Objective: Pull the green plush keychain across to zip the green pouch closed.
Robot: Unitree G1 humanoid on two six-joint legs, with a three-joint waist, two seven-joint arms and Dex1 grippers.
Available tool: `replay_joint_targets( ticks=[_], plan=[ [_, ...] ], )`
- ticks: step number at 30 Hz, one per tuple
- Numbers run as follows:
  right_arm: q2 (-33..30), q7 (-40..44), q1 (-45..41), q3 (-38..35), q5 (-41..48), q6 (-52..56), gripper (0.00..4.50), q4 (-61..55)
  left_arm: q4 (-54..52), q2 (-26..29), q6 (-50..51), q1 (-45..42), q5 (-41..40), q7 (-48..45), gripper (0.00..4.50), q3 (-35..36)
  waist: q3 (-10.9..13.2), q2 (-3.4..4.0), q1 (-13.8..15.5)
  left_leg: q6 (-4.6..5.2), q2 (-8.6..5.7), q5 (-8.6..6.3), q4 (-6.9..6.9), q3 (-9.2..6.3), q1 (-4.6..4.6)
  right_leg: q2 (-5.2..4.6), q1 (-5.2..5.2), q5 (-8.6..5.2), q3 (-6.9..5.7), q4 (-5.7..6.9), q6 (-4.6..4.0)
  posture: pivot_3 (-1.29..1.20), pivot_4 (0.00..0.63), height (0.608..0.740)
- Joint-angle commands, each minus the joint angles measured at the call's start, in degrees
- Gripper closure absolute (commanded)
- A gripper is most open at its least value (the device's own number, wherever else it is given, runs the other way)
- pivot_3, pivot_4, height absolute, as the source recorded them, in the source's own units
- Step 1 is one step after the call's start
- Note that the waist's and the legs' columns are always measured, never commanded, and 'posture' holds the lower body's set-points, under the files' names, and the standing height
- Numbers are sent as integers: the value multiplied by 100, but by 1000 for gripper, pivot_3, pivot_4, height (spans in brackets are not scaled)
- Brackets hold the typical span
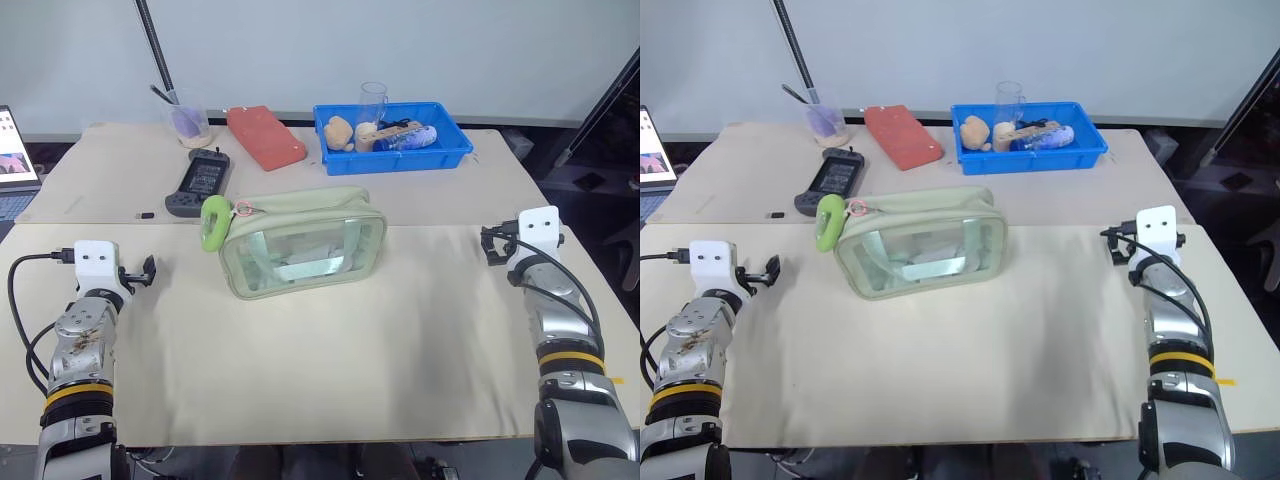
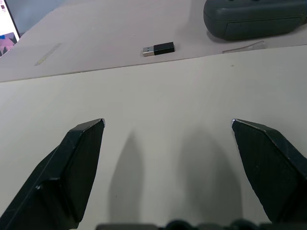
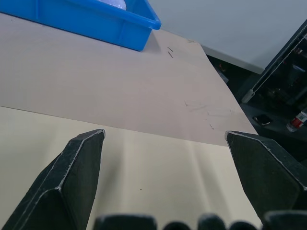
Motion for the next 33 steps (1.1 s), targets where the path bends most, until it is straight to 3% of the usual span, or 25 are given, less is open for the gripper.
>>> replay_joint_targets(
  ticks=[1,6,11,12,15,23,28,33],
  plan=[
    [-93,5,-108,-61,10,-181,42,-113,-211,106,-80,-46,-109,-51,0,149,0,0,0,0,0,0,0,0,0,0,0,0,0,0,0,0,150,740],
    [-154,117,-94,-112,90,-90,42,-294,-482,239,6,-44,-406,-362,0,378,0,0,0,0,0,0,0,0,0,0,0,0,0,0,0,0,150,740],
    [-340,533,-169,-225,322,449,42,-990,-970,828,355,-204,-709,-955,0,500,2,3,-26,0,0,0,-2,-5,-5,-1,-1,0,-3,1,0,0,150,740],
    [-408,561,-208,-255,349,558,42,-1107,-1035,987,441,-279,-742,-1050,0,509,8,13,-59,1,-20,1,-4,-52,-12,-13,15,-1,-31,-4,0,0,150,740],
    [-606,795,-311,-258,469,940,42,-1467,-1230,1397,702,-562,-853,-1389,0,443,21,32,-135,29,-198,57,-23,-367,-20,-148,127,-47,-277,3,11,0,150,740],
    [-1399,3001,-708,271,1312,2091,42,-3273,-2396,2375,1968,-2297,-1710,-3657,0,-752,30,40,158,14,-171,67,-23,-305,-43,-136,85,-48,-244,-5,10,0,150,740],
    [-1555,3948,-1188,479,2303,3191,42,-4424,-3035,2458,2431,-3171,-1901,-4901,0,-1790,34,46,164,15,-170,66,-24,-289,-47,-126,78,-53,-218,-12,23,0,150,740],
    [-1529,4224,-1209,593,2984,3914,42,-5300,-3421,2266,2355,-3408,-1558,-5413,0,-2591,35,46,163,20,-144,63,-24,-287,-53,-97,71,-58,-210,-13,15,0,150,740]
  ],
)
